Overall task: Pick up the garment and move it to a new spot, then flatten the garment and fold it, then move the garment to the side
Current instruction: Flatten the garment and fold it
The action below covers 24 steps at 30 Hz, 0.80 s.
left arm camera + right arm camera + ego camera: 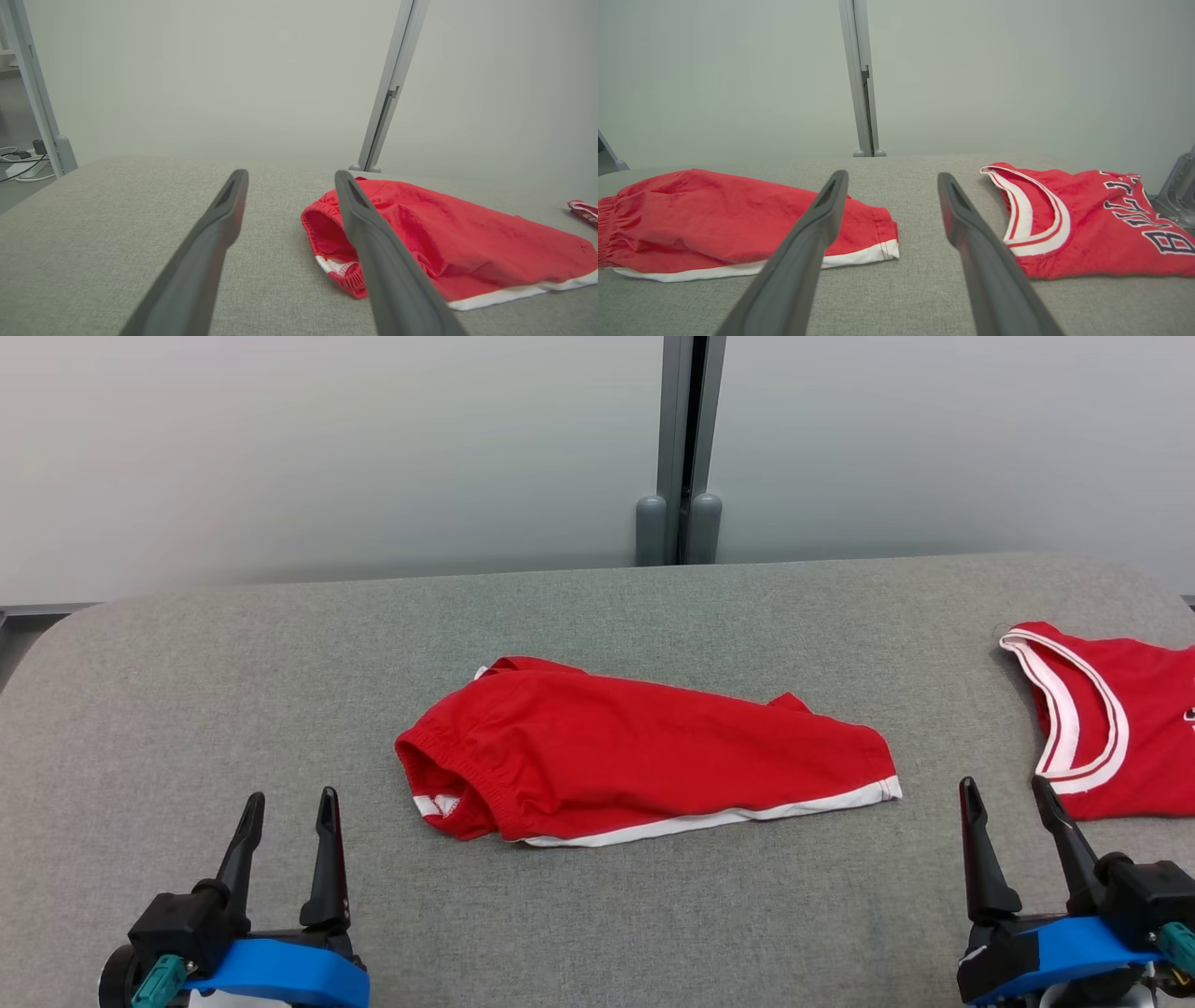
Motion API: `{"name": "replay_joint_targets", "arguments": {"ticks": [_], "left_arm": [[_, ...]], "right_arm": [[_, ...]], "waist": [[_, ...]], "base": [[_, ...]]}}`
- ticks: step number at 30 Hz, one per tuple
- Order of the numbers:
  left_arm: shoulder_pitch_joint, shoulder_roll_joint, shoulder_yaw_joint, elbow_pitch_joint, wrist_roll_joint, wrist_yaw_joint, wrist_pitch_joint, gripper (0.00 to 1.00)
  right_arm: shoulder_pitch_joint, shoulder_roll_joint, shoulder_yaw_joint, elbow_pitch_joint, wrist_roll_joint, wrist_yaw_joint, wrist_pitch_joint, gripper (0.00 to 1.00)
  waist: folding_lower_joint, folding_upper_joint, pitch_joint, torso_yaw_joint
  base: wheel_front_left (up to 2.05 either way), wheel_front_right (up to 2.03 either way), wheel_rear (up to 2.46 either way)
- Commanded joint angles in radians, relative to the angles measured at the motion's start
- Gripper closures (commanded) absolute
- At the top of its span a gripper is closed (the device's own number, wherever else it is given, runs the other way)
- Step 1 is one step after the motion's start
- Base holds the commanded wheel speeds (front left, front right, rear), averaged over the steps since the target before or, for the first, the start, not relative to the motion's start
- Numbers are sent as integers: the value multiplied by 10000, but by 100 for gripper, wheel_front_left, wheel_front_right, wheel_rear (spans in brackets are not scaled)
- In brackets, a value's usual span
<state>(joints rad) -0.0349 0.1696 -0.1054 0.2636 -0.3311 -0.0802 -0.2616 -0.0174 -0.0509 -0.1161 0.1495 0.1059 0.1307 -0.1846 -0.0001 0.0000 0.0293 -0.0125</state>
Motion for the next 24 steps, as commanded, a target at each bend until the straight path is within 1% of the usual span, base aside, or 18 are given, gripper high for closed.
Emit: {"name": "replay_joint_targets", "arguments": {"ticks": [1, 16, 21, 24], "left_arm": [[57, -19, 72, 29, 83, -44, -43, 0], [-29, -93, 72, 104, 195, -158, -43, 0], [-193, -90, -329, 269, 260, -266, -38, 0], [-374, -114, -976, 516, 328, -388, 163, 0]], "right_arm": [[91, 5, 4, -4, 99, 1, 30, 0], [32, 6, 85, 83, 293, 1, 136, 0], [-124, 6, 143, 146, 229, 1, 236, 0], [-260, 4, 201, 220, 191, 1, 410, 0]], "waist": [[1, 0, 2, 2], [1, 0, 80, 34], [1, 0, 150, 44], [1, 0, 244, 53]], "base": [[0, 0, 0], [0, 0, 0], [0, 0, 0], [0, 0, 0]]}}
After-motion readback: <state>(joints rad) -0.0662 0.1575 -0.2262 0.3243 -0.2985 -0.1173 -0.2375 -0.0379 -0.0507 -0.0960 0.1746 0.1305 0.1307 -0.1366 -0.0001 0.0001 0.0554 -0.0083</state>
